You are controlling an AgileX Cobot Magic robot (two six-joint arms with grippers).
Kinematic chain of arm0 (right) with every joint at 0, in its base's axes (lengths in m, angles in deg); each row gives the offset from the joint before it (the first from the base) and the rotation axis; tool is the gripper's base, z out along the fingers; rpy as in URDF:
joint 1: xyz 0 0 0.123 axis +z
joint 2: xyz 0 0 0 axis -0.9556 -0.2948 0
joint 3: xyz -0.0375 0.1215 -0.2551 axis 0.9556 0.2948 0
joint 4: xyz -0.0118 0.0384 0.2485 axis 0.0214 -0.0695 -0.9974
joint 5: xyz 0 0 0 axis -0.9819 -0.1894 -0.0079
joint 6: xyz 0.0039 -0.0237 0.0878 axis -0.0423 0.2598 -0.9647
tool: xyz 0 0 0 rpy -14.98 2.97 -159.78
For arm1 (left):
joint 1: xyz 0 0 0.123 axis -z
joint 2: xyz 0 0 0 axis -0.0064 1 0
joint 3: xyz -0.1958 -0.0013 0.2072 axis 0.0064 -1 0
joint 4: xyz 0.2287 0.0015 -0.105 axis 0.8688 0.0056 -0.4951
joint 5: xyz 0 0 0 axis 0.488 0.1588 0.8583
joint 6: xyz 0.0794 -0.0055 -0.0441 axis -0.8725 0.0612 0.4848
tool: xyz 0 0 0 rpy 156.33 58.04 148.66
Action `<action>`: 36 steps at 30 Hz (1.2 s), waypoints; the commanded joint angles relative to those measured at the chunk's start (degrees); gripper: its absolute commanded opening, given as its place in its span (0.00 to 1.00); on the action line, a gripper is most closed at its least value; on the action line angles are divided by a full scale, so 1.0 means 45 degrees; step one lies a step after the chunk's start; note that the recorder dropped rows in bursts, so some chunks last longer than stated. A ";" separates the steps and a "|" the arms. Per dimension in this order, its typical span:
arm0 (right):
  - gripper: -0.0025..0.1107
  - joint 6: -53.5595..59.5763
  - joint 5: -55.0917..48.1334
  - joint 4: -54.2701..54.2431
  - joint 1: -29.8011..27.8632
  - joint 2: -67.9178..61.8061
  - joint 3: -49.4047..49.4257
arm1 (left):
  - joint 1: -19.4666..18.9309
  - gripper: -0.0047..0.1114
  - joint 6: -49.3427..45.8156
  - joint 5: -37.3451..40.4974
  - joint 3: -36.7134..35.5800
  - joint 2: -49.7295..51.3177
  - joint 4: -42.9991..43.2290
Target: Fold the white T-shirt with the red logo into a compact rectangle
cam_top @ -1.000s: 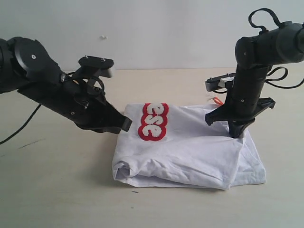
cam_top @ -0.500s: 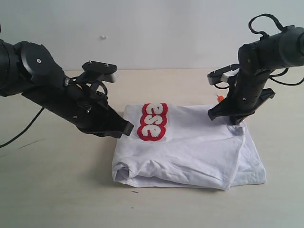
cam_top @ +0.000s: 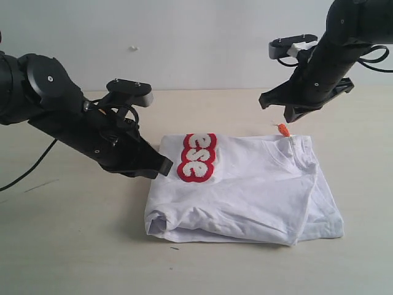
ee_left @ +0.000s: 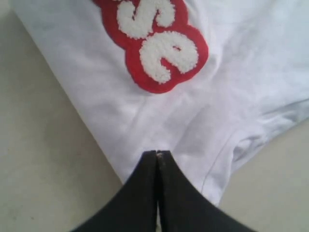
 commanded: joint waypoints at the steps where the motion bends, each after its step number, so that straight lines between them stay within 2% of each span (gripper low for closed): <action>1: 0.02 0.0382 -0.0151 -0.0337 0.0007 -0.0388 0.0158 | 0.0029 0.04 -0.0036 -0.0007 -0.0021 -0.0018 -0.0066; 5: 0.02 0.0351 -0.0231 0.0102 0.0007 -0.1209 0.0298 | 0.0029 0.04 -0.0036 -0.0028 -0.0021 -0.0018 -0.0066; 10: 0.02 -0.0832 -0.0205 0.2039 0.0007 -0.1999 0.0298 | 0.0029 0.04 -0.0059 -0.0112 -0.0021 -0.0018 -0.0066; 15: 0.02 -0.0904 -0.0197 0.2098 0.0007 -0.1978 0.0140 | 0.0029 0.04 -0.0059 -0.0300 -0.0021 -0.0018 -0.0066; 18: 0.02 -0.0780 -0.0420 0.1593 0.0007 -0.1640 -0.0094 | 0.0029 0.04 -0.0262 -0.0297 -0.0021 -0.0018 -0.0066; 22: 0.02 0.0439 -0.0519 -0.0320 0.0049 -0.0744 -0.0316 | 0.0029 0.04 -0.0509 -0.0274 -0.0021 -0.0018 -0.0066; 25: 0.02 0.1296 -0.0603 -0.1585 0.0141 0.0086 -0.0316 | 0.0221 0.04 -0.2496 -0.0166 -0.0021 0.0019 -0.0235; 31: 0.02 0.1582 -0.1506 -0.1917 0.0236 0.1877 -0.0316 | 0.0875 0.04 -0.5858 -0.1186 0.0007 0.0920 -0.3585; 34: 0.02 0.1582 -0.1879 -0.1887 0.0236 0.2646 -0.0316 | 0.0919 0.04 -0.7511 -0.0474 0.0348 0.1749 -0.5423; 36: 0.02 0.1582 -0.1899 -0.1963 0.0236 0.3087 -0.0259 | 0.0919 0.04 -0.7727 -0.0117 0.0593 0.2229 -0.5888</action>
